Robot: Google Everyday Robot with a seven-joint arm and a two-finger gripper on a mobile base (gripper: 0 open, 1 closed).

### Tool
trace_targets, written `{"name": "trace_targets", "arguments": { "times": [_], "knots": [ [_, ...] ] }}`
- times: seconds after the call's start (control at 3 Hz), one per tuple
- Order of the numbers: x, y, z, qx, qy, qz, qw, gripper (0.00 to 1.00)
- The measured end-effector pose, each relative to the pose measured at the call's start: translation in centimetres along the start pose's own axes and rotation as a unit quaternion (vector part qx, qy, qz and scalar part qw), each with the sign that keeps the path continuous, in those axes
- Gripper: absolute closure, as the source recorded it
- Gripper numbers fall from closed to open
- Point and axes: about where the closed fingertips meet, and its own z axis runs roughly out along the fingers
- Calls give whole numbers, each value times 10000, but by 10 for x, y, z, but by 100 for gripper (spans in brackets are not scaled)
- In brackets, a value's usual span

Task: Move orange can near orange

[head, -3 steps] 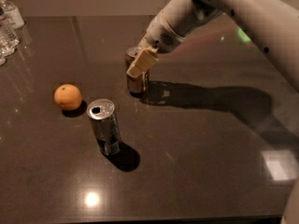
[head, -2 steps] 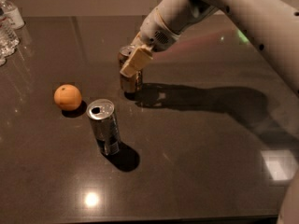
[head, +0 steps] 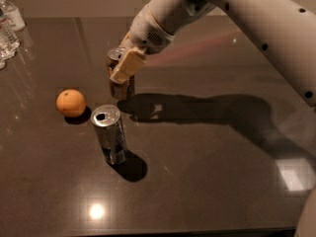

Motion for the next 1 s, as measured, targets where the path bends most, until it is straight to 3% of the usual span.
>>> {"name": "trace_targets", "arguments": {
  "times": [0.33, 1.0],
  "knots": [
    [-17, 12, 15, -123, -18, -246, 9996, 100],
    [-22, 22, 41, -297, 34, -353, 9989, 100]
  ]
}}
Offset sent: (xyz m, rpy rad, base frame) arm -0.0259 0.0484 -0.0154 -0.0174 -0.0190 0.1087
